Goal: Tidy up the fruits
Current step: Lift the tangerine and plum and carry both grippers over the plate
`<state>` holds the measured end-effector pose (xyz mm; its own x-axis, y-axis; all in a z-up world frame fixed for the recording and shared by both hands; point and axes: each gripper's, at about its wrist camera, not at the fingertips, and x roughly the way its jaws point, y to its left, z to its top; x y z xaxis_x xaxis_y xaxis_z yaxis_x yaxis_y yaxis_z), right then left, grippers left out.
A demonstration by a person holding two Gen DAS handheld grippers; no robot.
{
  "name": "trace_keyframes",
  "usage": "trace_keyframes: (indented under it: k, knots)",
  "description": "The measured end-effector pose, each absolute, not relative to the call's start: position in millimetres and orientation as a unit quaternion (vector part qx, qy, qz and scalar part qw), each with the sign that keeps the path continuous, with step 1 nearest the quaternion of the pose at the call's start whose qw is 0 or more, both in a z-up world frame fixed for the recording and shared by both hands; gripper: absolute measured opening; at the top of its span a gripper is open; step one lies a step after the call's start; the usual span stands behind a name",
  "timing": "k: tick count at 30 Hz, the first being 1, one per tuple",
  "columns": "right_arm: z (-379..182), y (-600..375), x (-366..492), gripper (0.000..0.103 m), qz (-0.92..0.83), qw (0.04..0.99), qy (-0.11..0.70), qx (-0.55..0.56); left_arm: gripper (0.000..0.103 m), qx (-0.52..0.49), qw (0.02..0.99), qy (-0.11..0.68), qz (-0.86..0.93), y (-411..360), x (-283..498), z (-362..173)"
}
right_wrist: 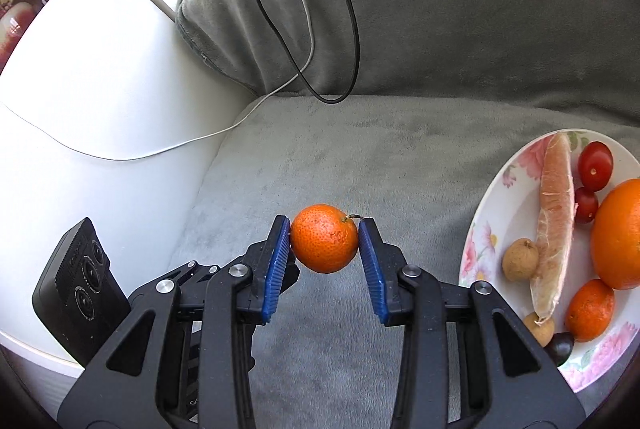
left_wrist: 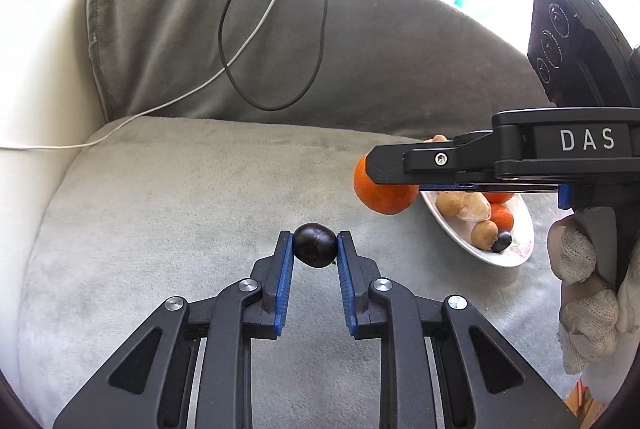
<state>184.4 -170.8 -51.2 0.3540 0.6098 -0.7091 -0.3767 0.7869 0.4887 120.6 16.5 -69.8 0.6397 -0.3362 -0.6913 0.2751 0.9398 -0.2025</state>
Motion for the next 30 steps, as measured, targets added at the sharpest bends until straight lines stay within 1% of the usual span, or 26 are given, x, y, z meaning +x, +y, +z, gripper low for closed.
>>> trace_keyframes:
  k: [9, 18, 30]
  knots:
    - [-32.4, -208.2, 155.1, 0.037, 0.301, 0.833, 0.448, 0.125, 0.020, -0.042, 0.907, 0.371, -0.193, -3.0, 96.2, -50.3]
    - [-18.1, -262.6, 125.0, 0.037, 0.278, 0.857, 0.413, 0.130, 0.020, -0.049, 0.906, 0.362, -0.215, -17.0, 100.5, -46.5]
    - [-23.7, -312.7, 102.6, 0.037, 0.231, 0.882, 0.391, 0.126, 0.020, -0.043, 0.902, 0.357, -0.237, -43.3, 104.5, -38.5]
